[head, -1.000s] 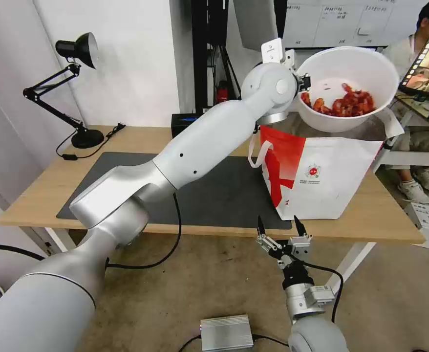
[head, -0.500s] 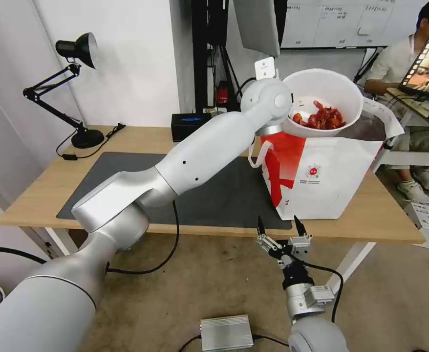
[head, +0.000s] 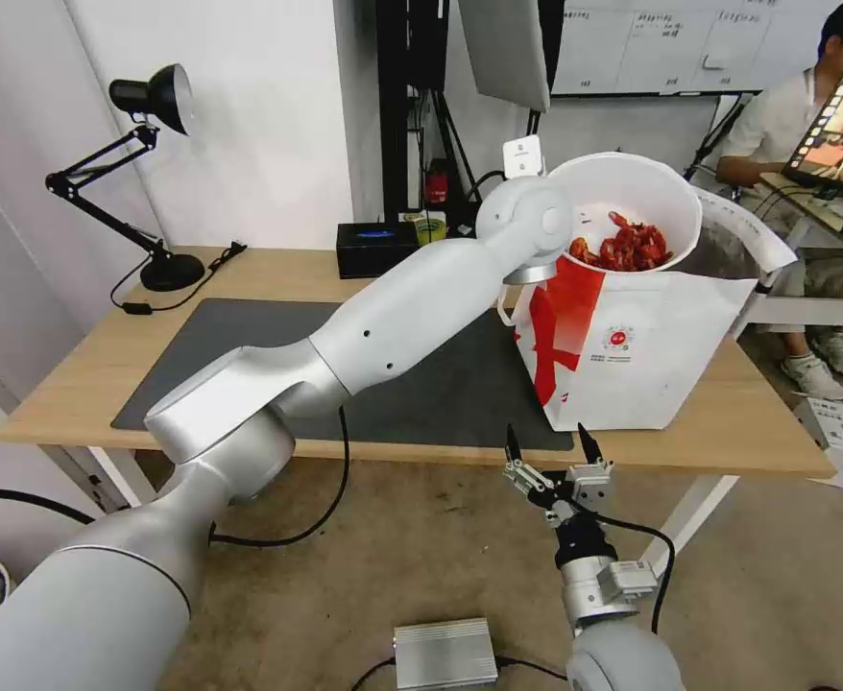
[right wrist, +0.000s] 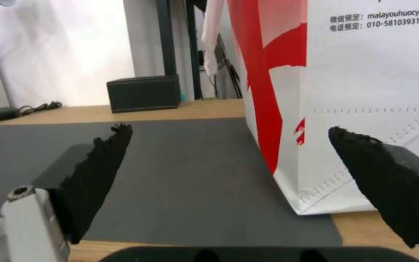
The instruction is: Pick up the trash from the table and place it into the takeout bag.
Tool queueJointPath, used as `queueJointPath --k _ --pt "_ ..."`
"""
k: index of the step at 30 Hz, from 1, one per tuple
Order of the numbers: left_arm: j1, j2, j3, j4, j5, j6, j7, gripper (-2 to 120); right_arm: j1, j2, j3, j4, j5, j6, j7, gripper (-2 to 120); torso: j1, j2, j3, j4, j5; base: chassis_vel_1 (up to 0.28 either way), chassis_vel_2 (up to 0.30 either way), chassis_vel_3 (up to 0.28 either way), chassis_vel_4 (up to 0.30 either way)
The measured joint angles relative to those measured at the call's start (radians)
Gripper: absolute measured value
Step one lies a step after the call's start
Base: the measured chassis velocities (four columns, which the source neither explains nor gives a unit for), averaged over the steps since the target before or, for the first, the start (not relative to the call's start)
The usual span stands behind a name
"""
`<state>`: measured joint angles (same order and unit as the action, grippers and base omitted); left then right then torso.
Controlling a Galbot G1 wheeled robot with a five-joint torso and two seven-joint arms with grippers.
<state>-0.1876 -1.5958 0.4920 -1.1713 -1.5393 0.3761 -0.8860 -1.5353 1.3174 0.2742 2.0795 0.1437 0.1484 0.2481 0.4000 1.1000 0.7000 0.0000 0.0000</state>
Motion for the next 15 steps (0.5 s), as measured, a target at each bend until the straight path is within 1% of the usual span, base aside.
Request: queueJointPath --k 3,6,7,10,11,14,15 --pt "0.000 0.000 -0.002 -0.005 0.000 0.000 0.000 1 0.000 0.000 0.000 0.000 0.000 0.000 0.000 100 0.000 0.000 0.000 0.0000 0.0000 0.000 0.000 0.000 0.000" --pt "0.000 0.001 -0.002 -0.013 0.000 0.000 -0.002 14 0.000 0.000 0.000 0.000 0.000 0.000 0.000 100 0.000 0.000 0.000 0.0000 0.0000 0.000 0.000 0.000 0.000" --pt "0.000 0.001 -0.002 -0.013 0.000 0.000 -0.002 14 0.000 0.000 0.000 0.000 0.000 0.000 0.000 100 0.000 0.000 0.000 0.0000 0.0000 0.000 0.000 0.000 0.000" --pt "0.003 0.001 -0.002 -0.020 -0.001 0.000 -0.005 30 0.000 0.000 0.000 0.000 0.000 0.000 0.000 100 0.000 0.000 0.000 0.0000 0.0000 0.000 0.000 0.000 0.000" --pt "0.003 0.001 -0.002 -0.020 -0.001 0.000 -0.005 30 0.000 0.000 0.000 0.000 0.000 0.000 0.000 100 0.000 0.000 0.000 0.0000 0.0000 0.000 0.000 0.000 0.000" --pt "0.005 0.001 -0.005 -0.026 -0.002 0.001 -0.004 43 0.000 0.000 0.000 0.000 0.000 0.000 0.000 100 0.000 0.000 0.000 0.0000 0.0000 0.000 0.000 0.000 0.000" --pt "0.005 0.001 -0.005 -0.026 -0.002 0.001 -0.004 43 0.000 0.000 0.000 0.000 0.000 0.000 0.000 100 0.000 0.000 0.000 0.0000 0.0000 0.000 0.000 0.000 0.000"
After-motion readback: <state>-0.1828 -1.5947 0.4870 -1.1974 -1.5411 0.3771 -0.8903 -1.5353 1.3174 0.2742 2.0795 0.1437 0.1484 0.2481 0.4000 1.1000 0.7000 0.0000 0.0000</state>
